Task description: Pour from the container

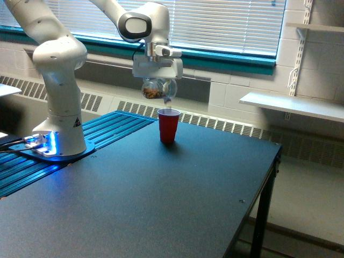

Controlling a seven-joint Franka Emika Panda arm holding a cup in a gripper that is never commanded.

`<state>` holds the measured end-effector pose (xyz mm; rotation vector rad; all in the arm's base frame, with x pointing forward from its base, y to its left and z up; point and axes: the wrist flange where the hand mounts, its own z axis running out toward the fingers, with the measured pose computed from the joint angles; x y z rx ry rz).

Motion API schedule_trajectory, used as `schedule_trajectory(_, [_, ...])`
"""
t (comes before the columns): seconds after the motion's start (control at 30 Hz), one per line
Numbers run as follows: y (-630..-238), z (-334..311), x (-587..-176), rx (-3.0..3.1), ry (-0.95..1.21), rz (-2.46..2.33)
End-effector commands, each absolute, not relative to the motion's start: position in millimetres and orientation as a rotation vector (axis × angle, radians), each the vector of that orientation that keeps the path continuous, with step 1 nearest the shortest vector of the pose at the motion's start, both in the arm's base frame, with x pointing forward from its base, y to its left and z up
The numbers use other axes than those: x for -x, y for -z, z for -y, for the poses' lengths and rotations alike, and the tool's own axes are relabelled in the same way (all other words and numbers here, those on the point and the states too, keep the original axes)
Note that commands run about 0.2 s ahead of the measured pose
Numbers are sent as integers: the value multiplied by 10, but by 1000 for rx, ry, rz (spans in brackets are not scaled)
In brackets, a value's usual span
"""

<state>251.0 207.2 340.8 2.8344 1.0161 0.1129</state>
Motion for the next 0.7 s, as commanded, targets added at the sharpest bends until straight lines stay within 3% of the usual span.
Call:
schedule_trajectory(0.03, [-3407,-2115,-2568,-2816,-119,-1020])
schedule_trajectory(0.7, [-3400,-2235,-2638,-2753,-108,-1074])
